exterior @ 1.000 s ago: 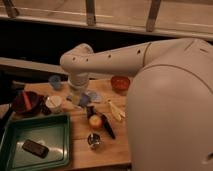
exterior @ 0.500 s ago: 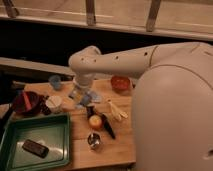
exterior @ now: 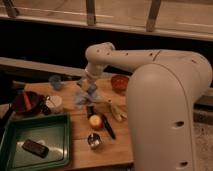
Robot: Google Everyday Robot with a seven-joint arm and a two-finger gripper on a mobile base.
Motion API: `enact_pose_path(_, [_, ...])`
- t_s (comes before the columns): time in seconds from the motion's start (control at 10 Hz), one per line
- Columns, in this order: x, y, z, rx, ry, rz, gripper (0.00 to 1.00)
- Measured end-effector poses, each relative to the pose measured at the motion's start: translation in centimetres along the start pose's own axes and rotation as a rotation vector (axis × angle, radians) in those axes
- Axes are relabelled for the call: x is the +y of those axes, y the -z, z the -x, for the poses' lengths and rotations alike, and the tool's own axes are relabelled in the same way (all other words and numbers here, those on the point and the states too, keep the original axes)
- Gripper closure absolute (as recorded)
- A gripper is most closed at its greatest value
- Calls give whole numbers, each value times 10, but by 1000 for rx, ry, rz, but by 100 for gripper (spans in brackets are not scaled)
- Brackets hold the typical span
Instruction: Place sponge in red bowl
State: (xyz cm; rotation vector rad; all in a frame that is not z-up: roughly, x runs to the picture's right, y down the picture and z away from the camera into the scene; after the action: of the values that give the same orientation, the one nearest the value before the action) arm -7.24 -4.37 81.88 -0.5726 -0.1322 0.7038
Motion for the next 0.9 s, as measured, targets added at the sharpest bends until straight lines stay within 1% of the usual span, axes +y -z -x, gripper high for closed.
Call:
enact_pose_path(0.2, [-24,7,-2,6,-30,-49,87])
enact_pose_path(0.3, [-34,14,-9,6,-60,-80,87])
enact_pose_path(0.4, [-40,20,-16,1,-81,-98,87])
enact_pose_path(0.6, [-56,37,-42,-5,-144,-140,87])
enact_pose_path(0.9, [-55,37,-42,-6,-145,-140,87])
